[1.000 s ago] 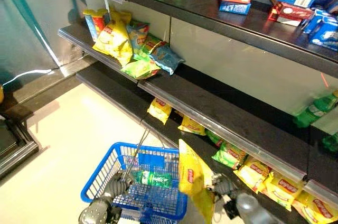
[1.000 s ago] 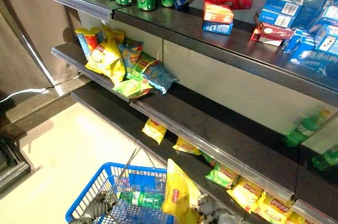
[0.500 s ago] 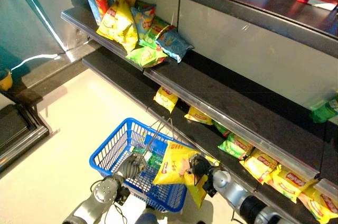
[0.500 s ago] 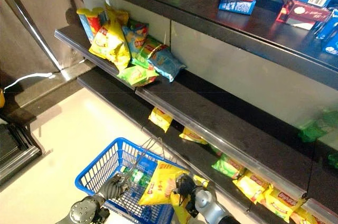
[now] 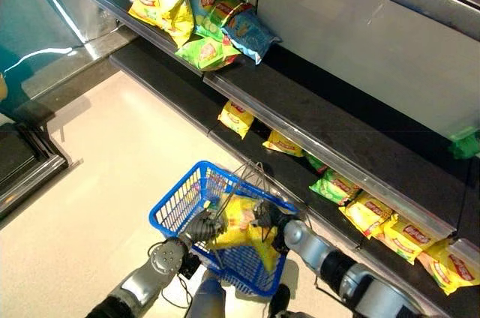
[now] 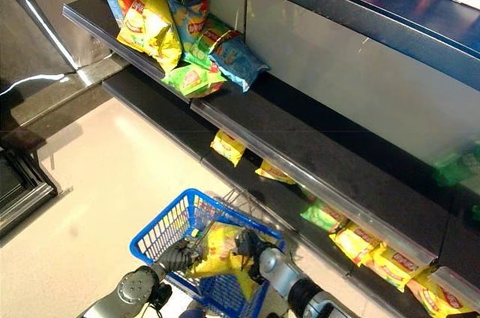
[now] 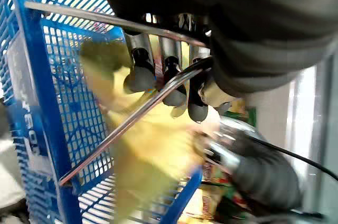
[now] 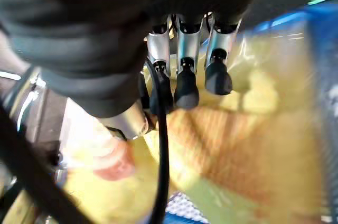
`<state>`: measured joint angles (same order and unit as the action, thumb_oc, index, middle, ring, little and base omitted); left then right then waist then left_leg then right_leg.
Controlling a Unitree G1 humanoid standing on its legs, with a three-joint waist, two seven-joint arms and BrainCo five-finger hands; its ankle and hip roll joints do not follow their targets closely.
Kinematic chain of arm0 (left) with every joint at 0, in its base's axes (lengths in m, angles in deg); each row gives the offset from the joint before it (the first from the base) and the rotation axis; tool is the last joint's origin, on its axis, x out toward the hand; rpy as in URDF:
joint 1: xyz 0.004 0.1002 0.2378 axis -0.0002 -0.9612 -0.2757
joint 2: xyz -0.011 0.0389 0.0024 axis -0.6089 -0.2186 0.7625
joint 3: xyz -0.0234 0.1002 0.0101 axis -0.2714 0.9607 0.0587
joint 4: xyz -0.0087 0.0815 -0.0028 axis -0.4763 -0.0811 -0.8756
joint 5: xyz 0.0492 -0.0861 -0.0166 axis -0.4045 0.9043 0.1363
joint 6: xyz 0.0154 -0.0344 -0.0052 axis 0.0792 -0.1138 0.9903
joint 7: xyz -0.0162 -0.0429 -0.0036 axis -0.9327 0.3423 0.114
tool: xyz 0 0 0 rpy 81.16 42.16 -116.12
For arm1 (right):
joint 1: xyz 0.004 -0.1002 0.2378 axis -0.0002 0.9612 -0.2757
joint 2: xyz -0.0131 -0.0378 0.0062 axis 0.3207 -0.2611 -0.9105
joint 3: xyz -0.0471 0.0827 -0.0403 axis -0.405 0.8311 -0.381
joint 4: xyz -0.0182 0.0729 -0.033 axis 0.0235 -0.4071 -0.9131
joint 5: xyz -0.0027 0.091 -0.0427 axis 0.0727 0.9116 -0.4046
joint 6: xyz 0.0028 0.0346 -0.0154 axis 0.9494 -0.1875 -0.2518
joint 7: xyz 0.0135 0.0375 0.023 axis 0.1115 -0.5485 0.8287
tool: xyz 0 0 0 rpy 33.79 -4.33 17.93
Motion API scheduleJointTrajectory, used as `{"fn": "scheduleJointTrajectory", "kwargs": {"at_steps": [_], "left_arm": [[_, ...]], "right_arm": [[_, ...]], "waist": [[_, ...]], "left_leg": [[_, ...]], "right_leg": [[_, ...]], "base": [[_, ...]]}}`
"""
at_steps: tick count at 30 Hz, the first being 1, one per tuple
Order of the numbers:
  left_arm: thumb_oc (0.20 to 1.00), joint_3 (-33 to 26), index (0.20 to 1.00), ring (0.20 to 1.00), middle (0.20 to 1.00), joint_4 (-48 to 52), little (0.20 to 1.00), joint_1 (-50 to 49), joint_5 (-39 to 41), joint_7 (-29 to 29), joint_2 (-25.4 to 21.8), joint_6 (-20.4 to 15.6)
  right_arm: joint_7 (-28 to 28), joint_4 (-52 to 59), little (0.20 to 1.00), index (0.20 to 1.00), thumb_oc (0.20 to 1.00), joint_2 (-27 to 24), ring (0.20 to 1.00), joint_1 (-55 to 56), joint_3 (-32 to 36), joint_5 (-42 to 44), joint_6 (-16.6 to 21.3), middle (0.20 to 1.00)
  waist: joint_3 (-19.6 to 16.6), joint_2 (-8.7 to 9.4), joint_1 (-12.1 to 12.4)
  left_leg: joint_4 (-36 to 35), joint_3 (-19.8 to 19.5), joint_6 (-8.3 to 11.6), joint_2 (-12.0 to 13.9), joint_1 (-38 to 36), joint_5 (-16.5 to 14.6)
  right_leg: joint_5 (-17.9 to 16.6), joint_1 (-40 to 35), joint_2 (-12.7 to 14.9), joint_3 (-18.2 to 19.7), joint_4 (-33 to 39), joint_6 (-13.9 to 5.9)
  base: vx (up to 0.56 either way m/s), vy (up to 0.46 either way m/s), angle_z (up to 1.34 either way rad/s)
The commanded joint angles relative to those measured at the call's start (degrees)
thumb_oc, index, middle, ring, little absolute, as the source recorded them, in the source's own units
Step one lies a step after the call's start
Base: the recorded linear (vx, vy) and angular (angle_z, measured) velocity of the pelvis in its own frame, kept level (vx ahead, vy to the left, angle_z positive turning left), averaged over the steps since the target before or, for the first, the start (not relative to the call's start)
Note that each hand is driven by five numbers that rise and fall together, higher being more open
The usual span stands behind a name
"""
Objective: Pick up the snacks into the basket
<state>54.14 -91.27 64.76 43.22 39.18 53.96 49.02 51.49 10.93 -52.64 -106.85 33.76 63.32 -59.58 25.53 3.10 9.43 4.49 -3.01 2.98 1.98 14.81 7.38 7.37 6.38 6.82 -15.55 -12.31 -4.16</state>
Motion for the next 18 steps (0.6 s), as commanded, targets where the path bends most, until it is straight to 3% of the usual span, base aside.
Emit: {"fn": "scheduleJointTrajectory", "kwargs": {"at_steps": [1,10,18], "left_arm": [[0.2,1.18,0.2,0.2,0.2,18.11,0.2,8.72,4.57,-0.57,4.98,-10.19],[0.2,2.56,0.2,0.2,0.2,18.09,0.2,9.29,5.11,-0.54,5.18,-9.62],[0.2,0.05,0.2,0.2,0.2,16.59,0.2,8.22,2.46,-1.15,4.71,-9.33]], "right_arm": [[-1.17,0.19,1.0,1.0,1.0,2.62,1.0,-4.53,-1.79,-0.31,1.51,1.0],[-3.44,5.66,1.0,1.0,1.0,1.04,1.0,-3.85,-0.1,3.07,2.53,1.0],[-2.83,15.66,1.0,1.0,1.0,-5.27,1.0,5.64,5.38,8.8,4.4,1.0]], "waist": [[-1.67,0.33,0.4],[-1.76,0.36,-0.49],[-3.19,2.11,-2.38]], "left_leg": [[5.63,-0.53,-1.29,-2.98,0.5,-7.61],[5.86,-0.85,-1.3,-2.97,0.51,-7.7],[5.69,-0.6,-1.26,-2.74,-0.6,-8.14]], "right_leg": [[-5.77,3.11,2.61,2.42,2.8,-3.68],[-5.63,3.06,2.84,2.09,2.43,-3.68],[-5.08,2.15,2.83,1.96,1.99,-3.92]], "base": [[0.0,0.0,0.0],[0.0,0.0,0.0],[0.01,0.0,0.01]]}}
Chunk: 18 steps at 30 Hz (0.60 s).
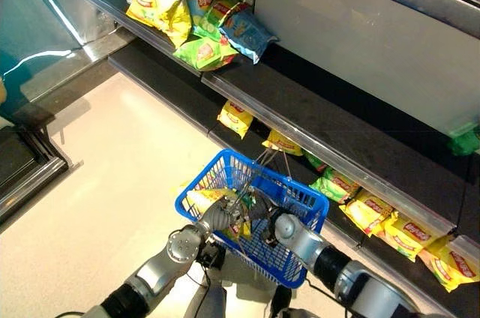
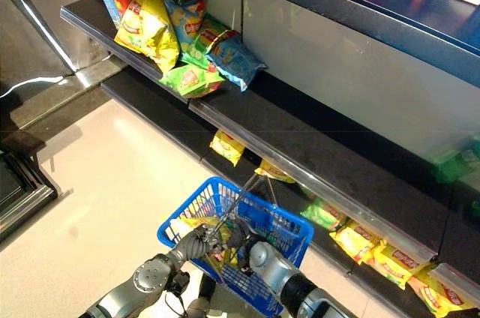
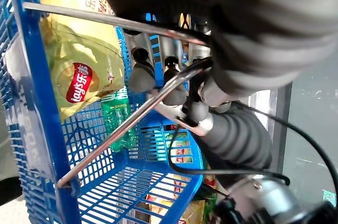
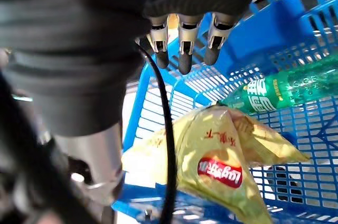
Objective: Pick up the snacks into the basket
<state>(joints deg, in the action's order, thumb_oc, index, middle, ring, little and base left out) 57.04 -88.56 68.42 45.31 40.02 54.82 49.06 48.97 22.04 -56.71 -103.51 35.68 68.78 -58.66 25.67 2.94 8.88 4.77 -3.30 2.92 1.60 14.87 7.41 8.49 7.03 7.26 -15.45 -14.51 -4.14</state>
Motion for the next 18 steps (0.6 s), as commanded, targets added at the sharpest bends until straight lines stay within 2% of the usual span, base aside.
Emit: {"fn": "scheduleJointTrajectory", "kwargs": {"at_steps": [1,5,6,7,9,10,12,13,14,16,18], "left_arm": [[0.2,-3.89,0.2,0.2,0.2,13.36,0.2,3.89,-0.57,-2.01,3.39,-9.43],[0.2,-8.58,0.2,0.2,0.2,9.66,0.2,-0.82,-4.11,-2.4,1.55,-10.36],[0.2,-8.57,0.2,0.2,0.2,9.67,0.2,-0.82,-4.11,-2.4,1.57,-10.36],[0.2,-11.38,0.2,0.2,0.2,6.6,0.2,-3.9,-5.86,-3.15,0.64,-10.67],[0.2,-14.72,0.2,0.2,0.2,3.49,0.2,-7.57,-8.06,-3.79,-0.56,-10.81],[0.2,-16.42,0.2,0.2,0.2,2.17,0.2,-9.44,-8.86,-3.68,-0.97,-10.7],[0.2,-20.31,0.2,0.2,0.2,-0.58,0.2,-13.35,-9.92,-2.81,-0.92,-10.49],[0.2,-21.83,0.2,0.2,0.2,-4.15,0.2,-14.95,-11.89,-2.14,-0.21,-10.54],[0.2,-22.47,0.2,0.2,0.2,-4.96,0.2,-15.69,-11.8,-2.49,0.1,-10.48],[0.2,-24.35,0.2,0.2,0.2,-12.2,0.2,-17.2,-12.83,-1.66,1.32,-10.17],[0.2,-26.3,0.2,0.2,0.2,-15.34,0.2,-19.76,-13.41,-1.45,2.38,-10.02]], "right_arm": [[-0.19,5.71,1.0,1.0,1.0,-2.56,1.0,4.87,5.06,3.84,3.92,1.0],[0.24,5.21,1.0,1.0,1.0,-8.01,1.0,16.1,11.78,3.78,5.36,1.0],[0.25,5.25,1.0,1.0,1.0,-8.03,1.0,16.14,11.79,3.77,5.34,1.0],[0.66,2.83,1.0,1.0,1.0,-9.88,1.0,21.81,15.58,3.02,5.56,1.0],[1.54,-0.07,1.0,1.0,1.0,-11.29,1.0,26.51,19.16,2.66,5.53,1.0],[1.32,-2.17,1.0,1.0,1.0,-11.99,1.0,27.75,20.23,2.04,5.57,1.0],[0.24,-7.69,1.0,1.0,1.0,-12.52,1.0,29.59,23.4,2.27,5.22,1.0],[0.2,-11.48,1.0,1.0,1.0,-12.61,1.0,30.75,25.2,2.6,4.77,1.0],[0.82,-11.86,1.0,1.0,1.0,-12.64,1.0,31.5,25.75,2.55,4.7,1.0],[0.13,-17.0,1.0,1.0,1.0,-12.47,1.0,33.81,29.85,3.38,3.69,1.0],[0.18,-19.04,1.0,1.0,1.0,-12.43,1.0,33.79,30.97,2.95,3.45,1.0]], "waist": [[-3.75,2.51,-2.34],[-6.17,3.19,-4.58],[-6.32,3.19,-4.6],[-7.27,3.42,-6.0],[-8.14,3.75,-7.25],[-8.07,3.96,-6.96],[-8.64,4.24,-5.89],[-9.48,3.41,-6.23],[-10.21,3.23,-6.71],[-11.13,2.77,-8.77],[-11.08,3.13,-8.37]], "left_leg": [[5.4,-0.16,-1.21,-2.3,-0.97,-8.32],[5.65,0.7,-1.3,-2.1,-3.19,-9.59],[5.53,0.69,-1.31,-2.12,-3.04,-9.39],[6.33,1.25,-1.29,-2.18,-4.46,-10.63],[10.09,1.91,-1.09,-2.64,-4.51,-12.07],[13.54,0.79,-0.95,-3.03,-4.88,-14.08],[18.42,-7.15,-0.36,-4.54,-6.15,-16.55],[17.67,-10.36,-0.33,-4.85,-8.36,-18.28],[16.11,-10.51,-0.6,-4.89,-9.3,-18.54],[13.23,-8.21,-1.39,-5.59,-10.85,-18.79],[12.29,-7.5,-2.13,-7.45,-10.95,-18.6]], "right_leg": [[-6.14,1.29,2.42,1.87,4.17,-4.02],[-5.42,-0.14,2.09,3.06,3.92,-4.46],[-5.59,0.01,2.1,3.05,4.05,-4.45],[-5.08,-1.45,1.77,4.05,4.21,-4.52],[-5.15,-2.38,1.13,6.1,5.07,-4.54],[-5.12,-3.2,0.62,7.64,5.6,-4.37],[-5.8,-2.96,-0.74,13.0,5.99,-4.1],[-6.37,-2.67,-1.17,15.9,6.09,-4.69],[-7.12,-2.48,-0.84,16.63,6.53,-4.99],[-9.02,-1.36,0.25,18.5,6.28,-6.24],[-11.15,1.5,1.05,20.51,5.57,-7.89]], "base": [[0.06,0.024,0.06],[0.07,0.045,0.03],[0.08,0.073,-0.07],[0.08,0.075,-0.1],[0.08,0.091,-0.15],[0.04,0.081,-0.25],[0.02,0.155,-0.73],[0.02,0.221,-1.77],[-0.01,0.278,-1.62],[-0.09,0.319,-0.96],[-0.17,0.321,-0.68]]}}
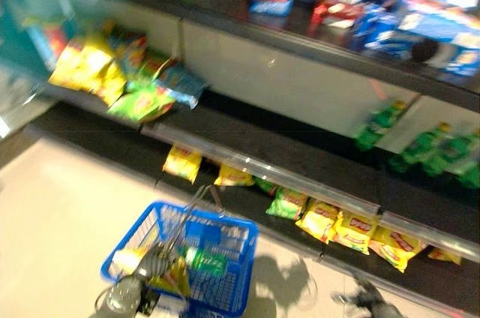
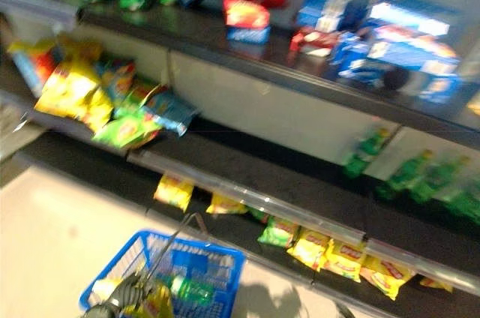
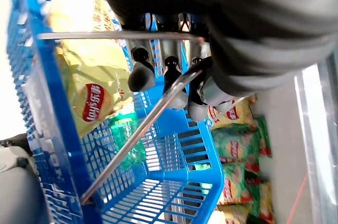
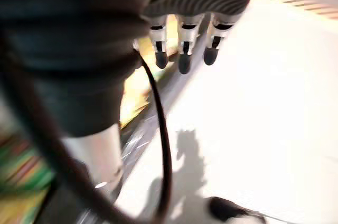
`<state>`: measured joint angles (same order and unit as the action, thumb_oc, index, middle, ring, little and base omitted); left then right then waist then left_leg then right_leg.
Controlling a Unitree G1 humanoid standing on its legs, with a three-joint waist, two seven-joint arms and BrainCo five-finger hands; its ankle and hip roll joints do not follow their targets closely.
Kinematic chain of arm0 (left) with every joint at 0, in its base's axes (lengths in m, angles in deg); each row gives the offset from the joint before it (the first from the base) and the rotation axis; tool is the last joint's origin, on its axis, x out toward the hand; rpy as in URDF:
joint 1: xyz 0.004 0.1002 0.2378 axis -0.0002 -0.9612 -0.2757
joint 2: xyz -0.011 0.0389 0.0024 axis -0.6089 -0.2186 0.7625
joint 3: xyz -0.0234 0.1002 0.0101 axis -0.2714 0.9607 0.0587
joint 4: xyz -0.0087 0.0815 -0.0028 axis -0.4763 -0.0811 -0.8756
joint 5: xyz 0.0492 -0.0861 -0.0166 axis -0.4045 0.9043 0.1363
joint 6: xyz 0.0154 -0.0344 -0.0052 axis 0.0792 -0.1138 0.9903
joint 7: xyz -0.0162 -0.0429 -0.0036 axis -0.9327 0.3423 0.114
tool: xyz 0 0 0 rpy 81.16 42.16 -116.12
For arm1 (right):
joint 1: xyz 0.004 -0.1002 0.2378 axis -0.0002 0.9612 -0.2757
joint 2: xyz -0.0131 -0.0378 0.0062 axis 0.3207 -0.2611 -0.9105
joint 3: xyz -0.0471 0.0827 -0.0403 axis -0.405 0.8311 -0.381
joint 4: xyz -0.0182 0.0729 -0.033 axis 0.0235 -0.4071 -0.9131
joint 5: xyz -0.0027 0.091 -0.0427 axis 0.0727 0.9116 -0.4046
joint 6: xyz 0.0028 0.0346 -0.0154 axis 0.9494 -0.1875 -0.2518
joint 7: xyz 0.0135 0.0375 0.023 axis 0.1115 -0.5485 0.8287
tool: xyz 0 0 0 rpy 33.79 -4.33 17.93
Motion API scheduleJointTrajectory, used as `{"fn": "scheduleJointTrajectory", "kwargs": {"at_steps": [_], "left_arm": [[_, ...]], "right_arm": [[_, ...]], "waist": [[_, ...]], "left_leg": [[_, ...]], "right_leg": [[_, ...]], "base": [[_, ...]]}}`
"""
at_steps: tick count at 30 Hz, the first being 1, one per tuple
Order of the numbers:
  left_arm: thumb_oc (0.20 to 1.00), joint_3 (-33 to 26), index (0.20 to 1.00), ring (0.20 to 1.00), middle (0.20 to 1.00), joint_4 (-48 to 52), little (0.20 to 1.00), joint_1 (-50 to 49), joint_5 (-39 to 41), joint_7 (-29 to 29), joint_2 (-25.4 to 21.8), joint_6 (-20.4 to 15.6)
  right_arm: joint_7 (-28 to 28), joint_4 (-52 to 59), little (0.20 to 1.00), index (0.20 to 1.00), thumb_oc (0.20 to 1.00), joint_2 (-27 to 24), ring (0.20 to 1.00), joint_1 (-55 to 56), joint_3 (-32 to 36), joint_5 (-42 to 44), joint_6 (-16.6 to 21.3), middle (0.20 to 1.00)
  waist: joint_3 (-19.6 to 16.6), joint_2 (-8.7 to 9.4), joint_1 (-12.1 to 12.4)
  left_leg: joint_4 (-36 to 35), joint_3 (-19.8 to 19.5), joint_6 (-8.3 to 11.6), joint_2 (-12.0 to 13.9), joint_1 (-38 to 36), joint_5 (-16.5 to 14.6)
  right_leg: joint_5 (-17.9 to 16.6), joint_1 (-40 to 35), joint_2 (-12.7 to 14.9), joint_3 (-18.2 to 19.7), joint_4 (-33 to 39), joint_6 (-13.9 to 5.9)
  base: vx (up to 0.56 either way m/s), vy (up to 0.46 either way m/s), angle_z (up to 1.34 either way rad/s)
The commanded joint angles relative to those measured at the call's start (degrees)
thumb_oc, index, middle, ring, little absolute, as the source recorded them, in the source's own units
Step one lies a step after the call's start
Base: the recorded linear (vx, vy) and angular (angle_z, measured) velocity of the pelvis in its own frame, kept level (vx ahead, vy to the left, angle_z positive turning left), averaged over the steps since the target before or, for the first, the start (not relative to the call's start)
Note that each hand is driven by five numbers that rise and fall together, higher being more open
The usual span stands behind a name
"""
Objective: Pick up the snacks into the basket
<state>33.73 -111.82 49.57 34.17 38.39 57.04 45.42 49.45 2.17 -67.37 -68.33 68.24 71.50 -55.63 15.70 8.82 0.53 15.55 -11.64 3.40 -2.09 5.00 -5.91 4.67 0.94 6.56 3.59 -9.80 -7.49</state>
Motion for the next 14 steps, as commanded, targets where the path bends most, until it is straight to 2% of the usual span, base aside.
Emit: {"fn": "scheduleJointTrajectory", "kwargs": {"at_steps": [1,3,4,5,7,9,10,11,14], "left_arm": [[0.2,-3.91,0.2,0.2,0.2,4.47,0.2,-1.52,-2.48,0.18,1.2,-5.91],[0.2,-5.39,0.2,0.2,0.2,1.04,0.2,-2.7,-2.37,0.3,2.56,-5.56],[0.2,-6.69,0.2,0.2,0.2,-4.5,0.2,-3.76,-3.6,0.57,3.74,-5.08],[0.2,-6.69,0.2,0.2,0.2,-4.54,0.2,-3.72,-3.6,0.58,3.75,-5.11],[0.2,-6.9,0.2,0.2,0.2,-7.69,0.2,-3.66,-4.8,1.0,4.45,-4.72],[0.2,-6.89,0.2,0.2,0.2,-11.84,0.2,-3.1,-5.71,1.34,5.17,-4.5],[0.2,-6.88,0.2,0.2,0.2,-11.88,0.2,-3.06,-5.71,1.35,5.17,-4.52],[0.2,-7.3,0.2,0.2,0.2,-16.27,0.2,-2.02,-5.78,2.22,6.21,-4.22],[0.2,-8.21,0.2,0.2,0.2,-21.71,0.2,-0.49,-6.13,4.15,7.72,-3.99]], "right_arm": [[-0.84,-0.65,1.0,1.0,1.0,-1.73,1.0,-1.13,-0.27,0.59,0.24,1.0],[-1.23,-2.18,1.0,1.0,1.0,-1.23,1.0,-1.27,1.28,1.26,-0.14,1.0],[-1.47,-4.72,1.0,1.0,1.0,-1.26,1.0,-1.85,2.73,2.01,-0.37,1.0],[-1.46,-4.73,1.0,1.0,1.0,-1.25,1.0,-1.88,2.74,2.01,-0.36,1.0],[-1.51,-5.5,1.0,1.0,1.0,-1.18,1.0,-2.2,3.46,2.5,-0.41,1.0],[-1.28,-6.3,1.0,1.0,1.0,-1.03,1.0,-1.64,4.18,2.81,-0.27,1.0],[-1.28,-6.3,1.0,1.0,1.0,-1.02,1.0,-1.65,4.19,2.81,-0.28,1.0],[-1.45,-7.77,1.0,1.0,1.0,-0.73,1.0,-1.15,4.88,3.31,-0.22,1.0],[-1.89,-9.59,1.0,1.0,1.0,-0.84,1.0,-1.69,4.79,3.17,-0.69,1.0]], "waist": [[-0.69,-2.92,-0.04],[-0.39,-3.52,0.81],[-0.99,-4.85,2.03],[-1.04,-4.77,2.02],[-1.96,-5.93,2.03],[-3.55,-6.13,1.68],[-3.68,-6.08,1.71],[-5.12,-6.28,1.83],[-6.6,-5.82,2.38]], "left_leg": [[0.73,2.5,-2.8,-3.81,-1.73,-5.19],[-1.59,5.69,-3.29,-2.93,-3.24,-4.42],[-5.06,10.42,-3.53,-1.43,-4.55,-2.82],[-5.19,10.42,-3.55,-1.53,-4.47,-2.64],[-7.24,11.87,-3.99,-0.76,-4.94,-1.2],[-9.24,12.14,-4.51,-0.96,-5.33,-0.06],[-9.31,12.18,-4.52,-1.0,-5.16,0.08],[-10.94,12.67,-4.48,-0.68,-5.23,0.9],[-12.94,14.01,-3.46,-0.23,-4.99,2.05]], "right_leg": [[-8.04,7.96,2.12,0.96,1.09,-4.96],[-9.12,9.19,3.95,-3.82,1.72,-4.69],[-8.69,8.58,6.62,-13.4,3.19,-3.52],[-8.8,8.67,6.71,-13.38,3.27,-3.53],[-7.29,7.31,6.91,-14.99,0.29,-2.94],[-6.07,5.39,5.22,-12.46,-2.42,-2.85],[-6.18,5.58,5.25,-12.41,-2.36,-2.85],[-4.85,3.6,4.18,-12.1,-3.5,-2.99],[-4.26,-0.19,3.93,-14.13,4.0,-3.57]], "base": [[-0.17,0.275,-1.79],[-0.2,0.226,-2.64],[-0.19,0.168,-1.54],[-0.18,0.14,-0.91],[-0.09,0.064,-1.44],[-0.05,0.047,-1.16],[-0.07,-0.011,-0.89],[-0.06,-0.054,-0.63],[-0.04,-0.132,-0.23]]}}
